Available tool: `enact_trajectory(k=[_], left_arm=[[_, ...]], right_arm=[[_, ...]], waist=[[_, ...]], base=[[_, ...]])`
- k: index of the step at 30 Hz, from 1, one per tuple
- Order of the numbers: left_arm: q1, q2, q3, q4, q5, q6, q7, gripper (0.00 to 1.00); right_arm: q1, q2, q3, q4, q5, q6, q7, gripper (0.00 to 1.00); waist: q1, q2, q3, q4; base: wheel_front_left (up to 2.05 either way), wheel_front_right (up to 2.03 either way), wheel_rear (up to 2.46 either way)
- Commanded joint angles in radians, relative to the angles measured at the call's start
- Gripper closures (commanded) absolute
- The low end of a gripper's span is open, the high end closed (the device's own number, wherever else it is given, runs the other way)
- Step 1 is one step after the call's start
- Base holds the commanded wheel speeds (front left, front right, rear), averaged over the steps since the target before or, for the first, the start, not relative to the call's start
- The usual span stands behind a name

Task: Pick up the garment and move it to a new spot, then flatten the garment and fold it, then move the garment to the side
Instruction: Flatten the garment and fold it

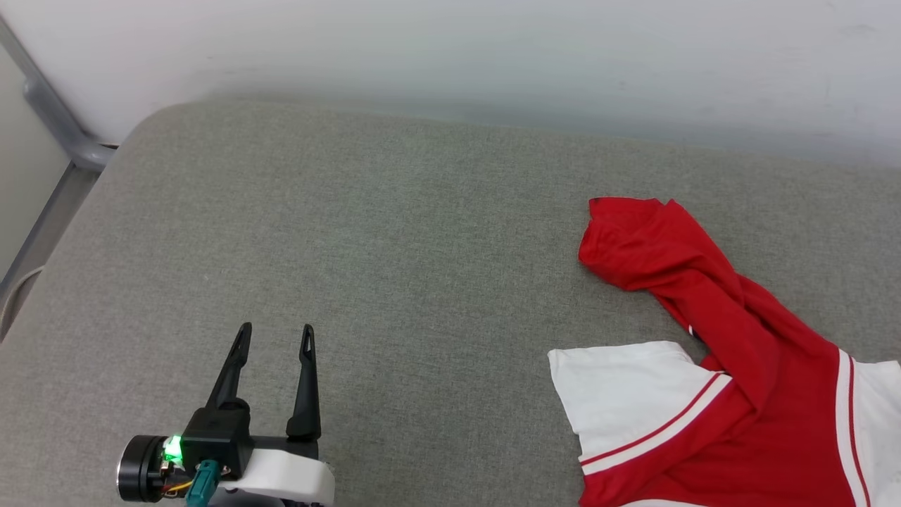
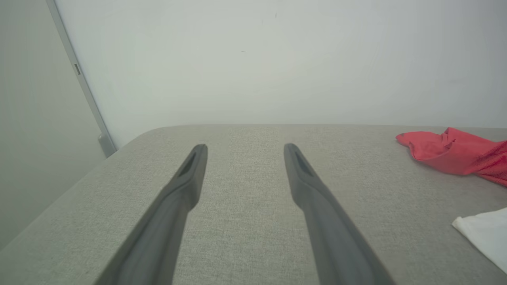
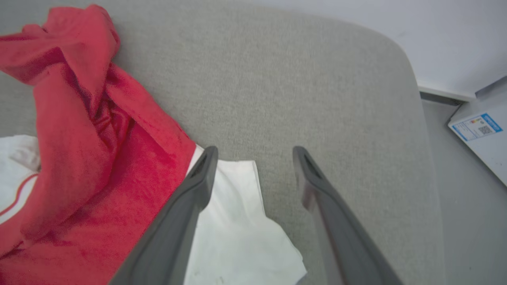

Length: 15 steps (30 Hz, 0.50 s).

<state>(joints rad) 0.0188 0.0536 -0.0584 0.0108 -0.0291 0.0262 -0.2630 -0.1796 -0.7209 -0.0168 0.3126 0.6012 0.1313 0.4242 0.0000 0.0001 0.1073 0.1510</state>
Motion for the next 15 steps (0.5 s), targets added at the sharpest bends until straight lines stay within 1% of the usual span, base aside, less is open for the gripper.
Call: enact_trajectory(k=[1, 3, 6, 10, 15], left_arm=[[0.013, 0.005, 0.001, -0.004, 0.008, -0.005, -0.003, 0.0], [0.02, 0.006, 0.004, -0.008, 0.009, -0.006, -0.003, 0.0], [0.02, 0.007, 0.005, -0.012, 0.01, -0.012, -0.002, 0.0], [0.007, 0.014, 0.002, -0.011, 0.014, -0.024, -0.002, 0.0], [-0.021, 0.029, 0.001, -0.012, 0.016, -0.04, -0.002, 0.0]], right_arm=[[-0.008, 0.018, -0.011, -0.026, -0.021, -0.001, -0.028, 0.0], [-0.006, 0.056, -0.037, -0.084, -0.071, -0.001, -0.093, 0.0], [0.016, 0.133, -0.07, -0.175, -0.138, -0.001, -0.182, 0.0], [0.052, 0.256, -0.117, -0.282, -0.232, -0.001, -0.293, 0.0], [0.12, 0.404, -0.143, -0.385, -0.33, -0.001, -0.396, 0.0]], waist=[[0.0, -0.0001, -0.014, -0.011], [0.0, -0.0001, -0.025, -0.021], [0.0, -0.0001, -0.036, -0.032], [0.0, -0.0001, -0.041, -0.044], [0.0, -0.0001, -0.046, -0.058]], base=[[0.0, 0.0, 0.0], [0.0, 0.0, 0.0], [0.0, 0.0, 0.0], [0.0, 0.0, 0.0], [0.0, 0.0, 0.0]])
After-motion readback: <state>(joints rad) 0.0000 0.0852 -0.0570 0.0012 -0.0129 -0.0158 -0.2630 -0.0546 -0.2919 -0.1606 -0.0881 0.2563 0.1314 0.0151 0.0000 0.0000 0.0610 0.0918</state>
